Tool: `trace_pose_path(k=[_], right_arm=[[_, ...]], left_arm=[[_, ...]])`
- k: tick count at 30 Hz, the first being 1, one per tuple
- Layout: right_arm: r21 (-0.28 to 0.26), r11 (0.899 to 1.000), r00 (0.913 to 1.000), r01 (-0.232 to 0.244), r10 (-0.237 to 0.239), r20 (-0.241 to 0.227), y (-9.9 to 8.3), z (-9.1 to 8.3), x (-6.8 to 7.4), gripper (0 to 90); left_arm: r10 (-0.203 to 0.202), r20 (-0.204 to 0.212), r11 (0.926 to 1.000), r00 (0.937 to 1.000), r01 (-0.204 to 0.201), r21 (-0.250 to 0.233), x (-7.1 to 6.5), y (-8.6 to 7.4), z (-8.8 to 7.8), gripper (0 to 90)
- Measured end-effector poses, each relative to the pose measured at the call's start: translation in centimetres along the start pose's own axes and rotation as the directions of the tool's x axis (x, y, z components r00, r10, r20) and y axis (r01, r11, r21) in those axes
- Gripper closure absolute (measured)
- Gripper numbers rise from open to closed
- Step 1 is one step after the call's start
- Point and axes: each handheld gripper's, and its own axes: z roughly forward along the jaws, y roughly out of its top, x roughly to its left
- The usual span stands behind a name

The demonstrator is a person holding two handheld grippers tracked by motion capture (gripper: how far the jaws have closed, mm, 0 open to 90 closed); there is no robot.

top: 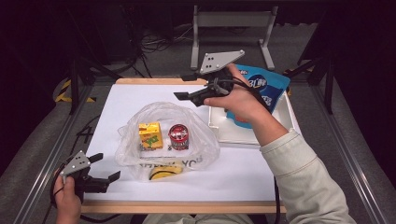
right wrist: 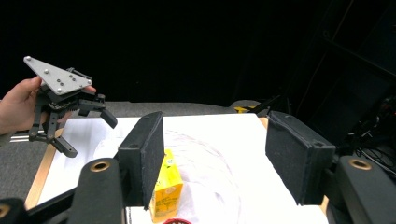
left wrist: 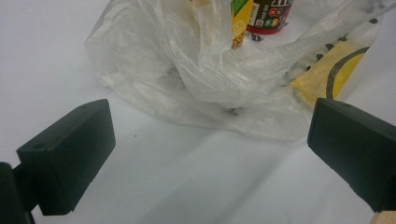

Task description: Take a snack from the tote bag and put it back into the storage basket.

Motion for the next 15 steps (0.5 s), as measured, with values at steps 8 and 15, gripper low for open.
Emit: trace_pose_path(k=[8, 15], right_arm=[[0.024, 1.000, 0.9983, -0.018, 0.019, -0.055, -0.7, 3.0, 0.8, 39.9], [0.038, 0.998, 0.9957, -0.051, 0.053, -0.075, -1.4, 4.9, 1.3, 39.0]], left_arm=[[0.003, -0.002, 1.0000, 1.0000, -0.003, -0.002, 0.0, 0.1, 0.1, 1.3], [0.006, -0.001, 1.0000, 1.0000, -0.006, -0.006, 0.1, 0.1, 0.1, 1.4]])
